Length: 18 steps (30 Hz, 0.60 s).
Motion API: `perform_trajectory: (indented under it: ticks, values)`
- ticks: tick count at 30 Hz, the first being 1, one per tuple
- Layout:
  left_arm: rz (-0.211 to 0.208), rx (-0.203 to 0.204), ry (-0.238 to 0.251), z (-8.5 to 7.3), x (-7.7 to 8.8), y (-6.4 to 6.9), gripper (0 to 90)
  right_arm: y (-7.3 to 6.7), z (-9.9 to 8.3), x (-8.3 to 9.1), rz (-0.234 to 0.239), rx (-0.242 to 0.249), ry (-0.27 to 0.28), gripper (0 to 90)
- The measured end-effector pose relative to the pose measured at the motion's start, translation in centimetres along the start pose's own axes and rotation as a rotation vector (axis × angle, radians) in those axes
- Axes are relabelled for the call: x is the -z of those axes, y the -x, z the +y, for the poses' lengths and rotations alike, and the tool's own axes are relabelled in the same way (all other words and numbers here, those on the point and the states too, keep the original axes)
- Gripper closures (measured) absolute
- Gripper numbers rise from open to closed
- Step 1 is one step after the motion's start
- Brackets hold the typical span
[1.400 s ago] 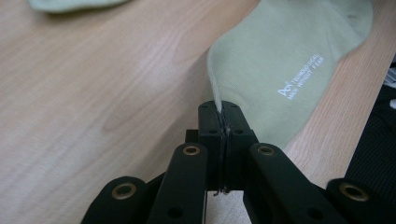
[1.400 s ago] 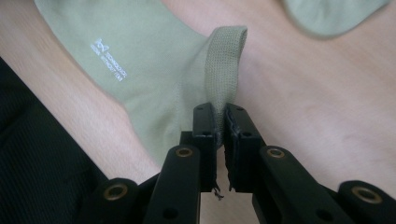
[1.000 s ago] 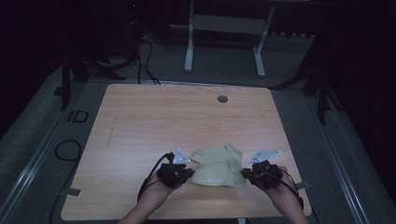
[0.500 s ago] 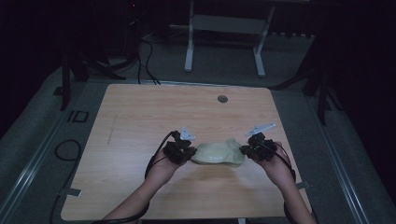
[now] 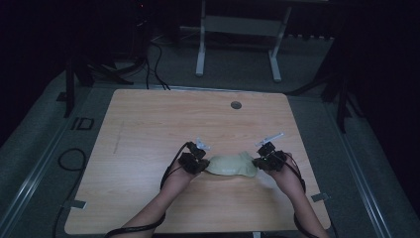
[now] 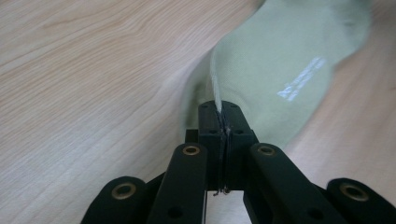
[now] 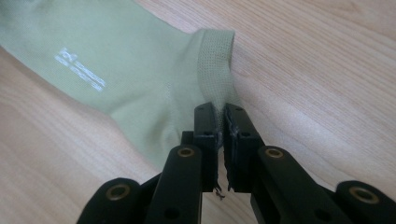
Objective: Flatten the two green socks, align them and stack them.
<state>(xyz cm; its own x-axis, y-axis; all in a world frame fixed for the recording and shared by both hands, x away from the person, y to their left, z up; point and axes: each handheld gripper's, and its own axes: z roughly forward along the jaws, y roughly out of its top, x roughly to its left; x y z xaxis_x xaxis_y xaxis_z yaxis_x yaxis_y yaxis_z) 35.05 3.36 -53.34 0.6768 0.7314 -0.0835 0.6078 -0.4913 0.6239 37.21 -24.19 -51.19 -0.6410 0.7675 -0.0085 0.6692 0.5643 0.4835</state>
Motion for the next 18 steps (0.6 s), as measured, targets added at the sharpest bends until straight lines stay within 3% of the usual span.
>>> perform_trajectory:
  ticks: [7, 18]
  values:
    - [0.020, -0.012, -0.011, -0.1, -0.7, 0.0, 88.1, 0.5, -0.2, -1.1, 0.005, -0.018, -0.027, 84.4]
    - [0.040, 0.008, -0.018, -0.5, -1.6, -0.5, 82.9, 0.5, -0.3, -2.3, 0.009, -0.010, -0.047, 83.0]
